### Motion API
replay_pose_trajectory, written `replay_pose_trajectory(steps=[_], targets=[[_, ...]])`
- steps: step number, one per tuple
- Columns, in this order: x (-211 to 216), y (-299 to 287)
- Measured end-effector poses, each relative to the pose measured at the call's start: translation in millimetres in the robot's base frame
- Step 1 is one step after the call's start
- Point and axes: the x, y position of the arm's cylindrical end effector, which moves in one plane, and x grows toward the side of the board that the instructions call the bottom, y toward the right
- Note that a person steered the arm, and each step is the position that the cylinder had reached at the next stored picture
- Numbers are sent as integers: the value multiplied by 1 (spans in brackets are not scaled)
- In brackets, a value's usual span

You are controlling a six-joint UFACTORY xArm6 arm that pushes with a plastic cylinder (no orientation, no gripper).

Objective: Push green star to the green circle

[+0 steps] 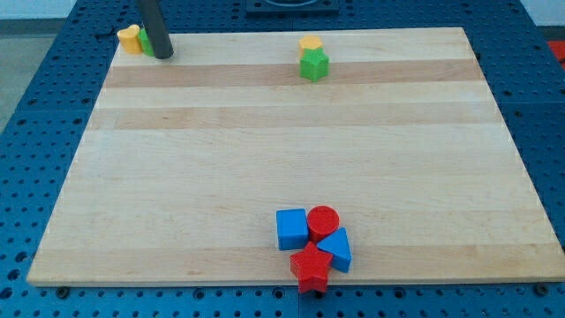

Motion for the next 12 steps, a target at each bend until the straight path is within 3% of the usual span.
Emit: replay_pose_trajectory(steps=[3,5,8,10,12], targets=[[92,74],[124,176],[94,323],[55,333],[43,294]])
